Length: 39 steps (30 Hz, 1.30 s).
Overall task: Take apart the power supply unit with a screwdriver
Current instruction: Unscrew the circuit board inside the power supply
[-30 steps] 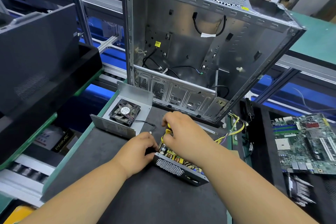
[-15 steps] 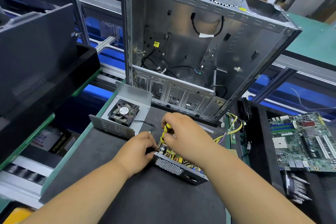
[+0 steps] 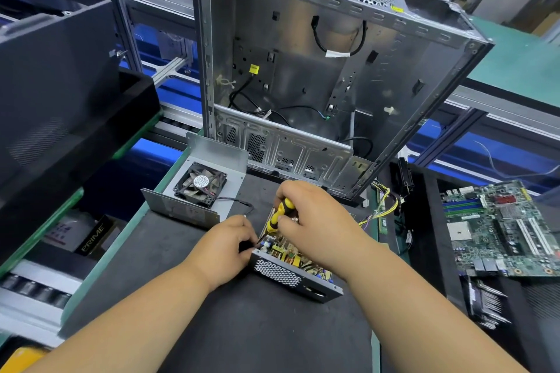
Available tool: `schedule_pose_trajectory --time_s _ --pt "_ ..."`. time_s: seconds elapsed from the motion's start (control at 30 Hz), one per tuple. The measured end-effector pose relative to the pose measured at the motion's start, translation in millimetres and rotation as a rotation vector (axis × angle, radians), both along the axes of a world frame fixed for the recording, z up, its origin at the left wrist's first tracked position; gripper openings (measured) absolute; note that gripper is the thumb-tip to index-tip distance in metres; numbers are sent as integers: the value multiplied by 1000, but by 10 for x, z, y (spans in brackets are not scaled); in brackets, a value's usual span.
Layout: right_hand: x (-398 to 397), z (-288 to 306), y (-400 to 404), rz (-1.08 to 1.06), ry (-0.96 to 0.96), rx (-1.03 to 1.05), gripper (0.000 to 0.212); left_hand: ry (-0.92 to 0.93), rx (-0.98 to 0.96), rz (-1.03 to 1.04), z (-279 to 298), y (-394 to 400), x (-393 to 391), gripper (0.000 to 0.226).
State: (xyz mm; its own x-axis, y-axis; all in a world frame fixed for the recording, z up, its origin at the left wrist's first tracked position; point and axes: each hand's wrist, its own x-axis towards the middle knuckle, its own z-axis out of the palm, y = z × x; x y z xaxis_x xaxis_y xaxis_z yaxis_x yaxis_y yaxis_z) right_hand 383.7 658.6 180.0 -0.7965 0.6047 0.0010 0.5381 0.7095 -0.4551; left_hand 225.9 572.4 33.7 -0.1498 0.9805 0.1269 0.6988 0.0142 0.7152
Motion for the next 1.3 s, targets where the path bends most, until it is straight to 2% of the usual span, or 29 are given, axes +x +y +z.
schedule_pose_trajectory --time_s 0.4,0.53,0.63,0.77,0.83,0.93,1.03,1.13,1.3 --pt "156 12 -2 -49 38 -16 9 18 -35 -48 15 69 -21 6" --pt "229 -11 49 -100 79 3 8 -4 -38 -10 60 53 -33 26" --pt "309 -38 87 -177 162 -27 10 -99 -37 74 121 45 -23 29" --pt "430 -56 119 -320 296 -69 11 -405 -14 179 347 133 17 24" --pt "495 -21 124 -388 384 -78 11 -495 23 189 493 196 55 24" --pt "636 57 116 -523 534 -92 13 -596 55 110 721 280 184 28" --pt "818 125 85 -672 684 -74 15 -637 28 17 919 349 387 23" --pt "1056 143 57 -816 800 -108 17 -592 -10 -81 1028 405 659 16" --pt "1496 93 26 -994 831 -115 25 -483 -67 -286 1060 460 1219 19"
